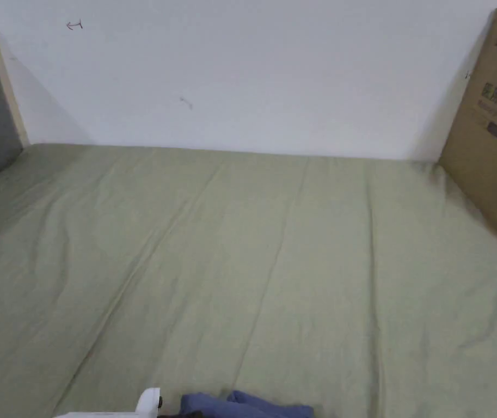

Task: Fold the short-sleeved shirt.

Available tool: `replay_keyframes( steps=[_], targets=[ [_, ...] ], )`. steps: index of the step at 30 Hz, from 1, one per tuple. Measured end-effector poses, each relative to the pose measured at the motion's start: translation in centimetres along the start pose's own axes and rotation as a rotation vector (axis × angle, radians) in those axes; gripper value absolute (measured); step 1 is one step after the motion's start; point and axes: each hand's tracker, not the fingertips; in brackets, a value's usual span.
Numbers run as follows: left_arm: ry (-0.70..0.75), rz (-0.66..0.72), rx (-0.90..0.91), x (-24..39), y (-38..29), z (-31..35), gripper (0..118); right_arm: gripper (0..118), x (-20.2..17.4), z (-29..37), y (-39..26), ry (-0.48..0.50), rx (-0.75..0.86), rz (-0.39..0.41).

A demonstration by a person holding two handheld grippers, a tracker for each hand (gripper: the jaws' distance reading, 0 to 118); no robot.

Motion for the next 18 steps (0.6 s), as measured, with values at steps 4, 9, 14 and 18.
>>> replay_keyframes(
  steps=[4,9,14,18],
  targets=[
    [0.147,-0.098,0.059,0.5,-1.6,1.4,24,0,0.2,0.0,0.0,0.017,-0.002,-0.028],
    [0.345,-0.113,0.092,1.2,-1.9,1.3,24,0,-0.2,-0.1,0.0,0.008,-0.003,-0.013],
    [0.291,-0.086,0.114,5.4,-1.6,2.9,24,0,-1.9,2.6,0.8,0.028,0.018,-0.014],
    [0.334,-0.187,0.141,8.7,0.7,7.7,24,0,-4.1,5.9,1.6,0.048,0.053,0.009]
  ],
)
